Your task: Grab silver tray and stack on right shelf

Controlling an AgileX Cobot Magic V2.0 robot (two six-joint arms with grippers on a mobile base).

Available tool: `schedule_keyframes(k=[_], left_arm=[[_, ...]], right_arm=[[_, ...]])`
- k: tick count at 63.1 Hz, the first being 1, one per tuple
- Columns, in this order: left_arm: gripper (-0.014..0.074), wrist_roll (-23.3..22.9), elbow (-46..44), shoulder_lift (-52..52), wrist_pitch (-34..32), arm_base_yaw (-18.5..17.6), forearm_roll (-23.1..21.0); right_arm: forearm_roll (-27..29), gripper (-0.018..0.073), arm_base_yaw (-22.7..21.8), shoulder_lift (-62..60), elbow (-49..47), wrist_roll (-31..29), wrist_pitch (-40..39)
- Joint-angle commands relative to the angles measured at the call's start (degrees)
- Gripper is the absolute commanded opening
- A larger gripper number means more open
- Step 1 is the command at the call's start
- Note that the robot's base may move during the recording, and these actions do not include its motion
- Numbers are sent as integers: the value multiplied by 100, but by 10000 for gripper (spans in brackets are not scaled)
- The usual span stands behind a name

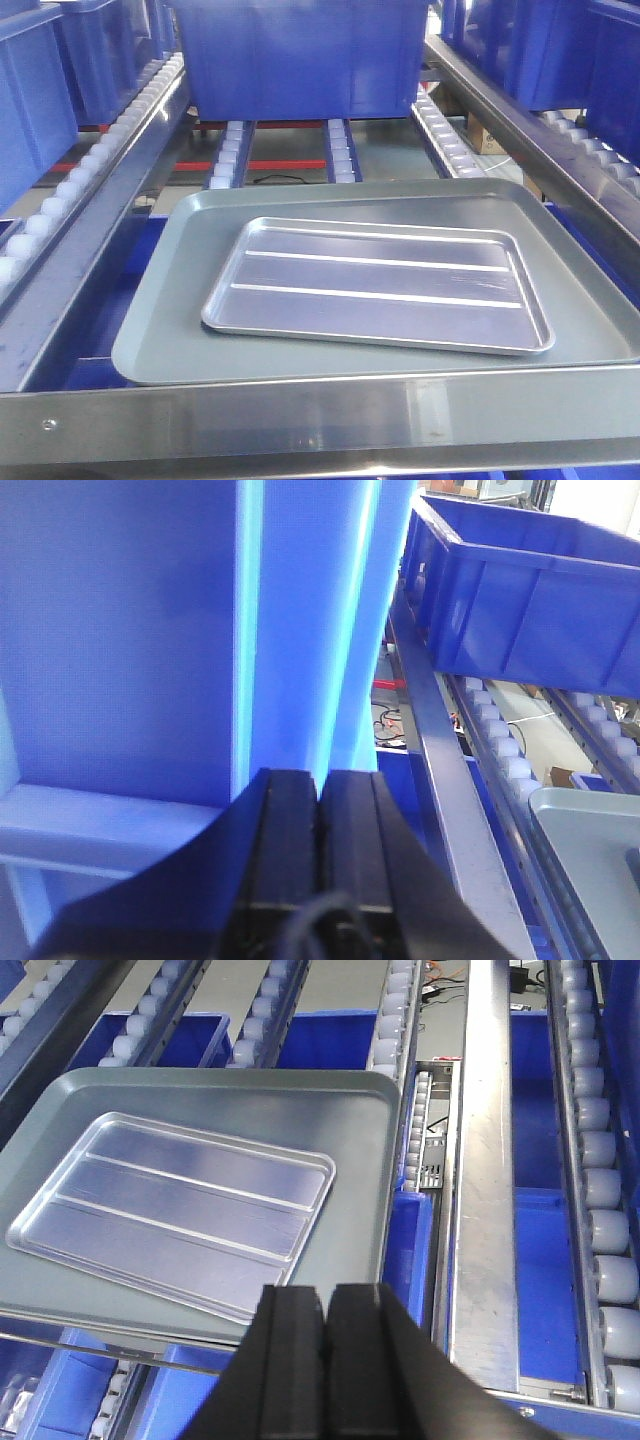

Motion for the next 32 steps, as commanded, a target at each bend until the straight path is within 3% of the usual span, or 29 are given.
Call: schedule_keyframes(k=[1, 32], left_arm=[[-100, 8, 105, -91, -514, 4, -37], [-100, 8, 105, -91, -514, 4, -37]], right_arm=[[-95, 54, -9, 29, -155, -42, -473], [-95, 54, -9, 29, -155, -42, -473]])
